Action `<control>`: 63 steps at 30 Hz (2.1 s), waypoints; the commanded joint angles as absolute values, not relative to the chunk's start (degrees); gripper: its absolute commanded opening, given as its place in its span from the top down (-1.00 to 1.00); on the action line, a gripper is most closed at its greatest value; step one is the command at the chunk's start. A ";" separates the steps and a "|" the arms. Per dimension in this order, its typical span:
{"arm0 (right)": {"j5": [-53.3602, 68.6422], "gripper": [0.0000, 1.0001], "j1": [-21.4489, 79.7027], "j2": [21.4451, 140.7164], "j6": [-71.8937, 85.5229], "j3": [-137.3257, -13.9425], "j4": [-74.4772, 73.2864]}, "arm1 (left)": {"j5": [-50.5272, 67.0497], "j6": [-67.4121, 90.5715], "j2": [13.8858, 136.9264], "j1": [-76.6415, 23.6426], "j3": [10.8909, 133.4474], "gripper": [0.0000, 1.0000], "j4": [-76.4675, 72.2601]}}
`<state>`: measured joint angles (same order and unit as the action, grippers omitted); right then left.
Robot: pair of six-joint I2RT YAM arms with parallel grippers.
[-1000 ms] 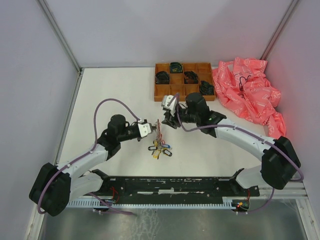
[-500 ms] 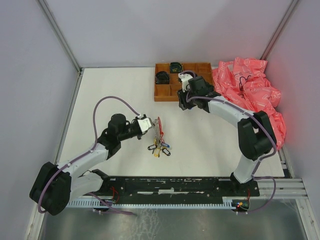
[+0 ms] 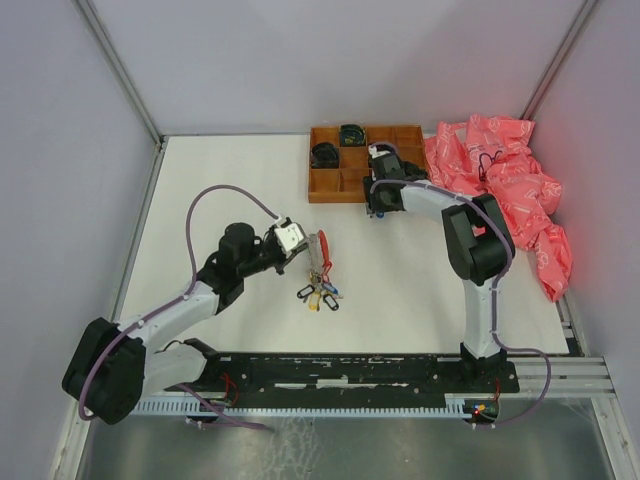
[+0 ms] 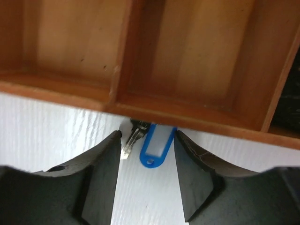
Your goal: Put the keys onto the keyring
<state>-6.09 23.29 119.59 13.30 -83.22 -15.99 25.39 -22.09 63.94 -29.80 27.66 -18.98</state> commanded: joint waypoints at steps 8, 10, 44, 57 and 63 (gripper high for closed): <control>-9.28 0.05 22.86 123.79 17.63 -87.03 -19.15 | 23.39 -21.01 64.59 -29.54 31.54 0.95 -17.82; -8.39 0.15 23.00 121.69 17.74 -83.82 -19.16 | 23.38 -21.17 64.65 -29.53 31.67 0.95 -17.44; -2.60 0.01 36.57 88.12 21.39 -54.10 -28.48 | 24.78 -21.52 63.36 -29.55 33.32 0.95 -13.22; -4.69 0.18 37.33 89.46 26.67 -50.32 -23.58 | 25.66 -21.80 64.33 -29.54 34.43 0.95 -11.69; -5.66 0.28 37.48 89.85 27.14 -49.39 -22.01 | 26.08 -21.93 64.86 -29.58 34.79 0.95 -11.20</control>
<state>-4.10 37.12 89.71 25.54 -49.45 -25.19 24.29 -22.11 64.58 -29.69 32.03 -10.04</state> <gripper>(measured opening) 0.377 0.042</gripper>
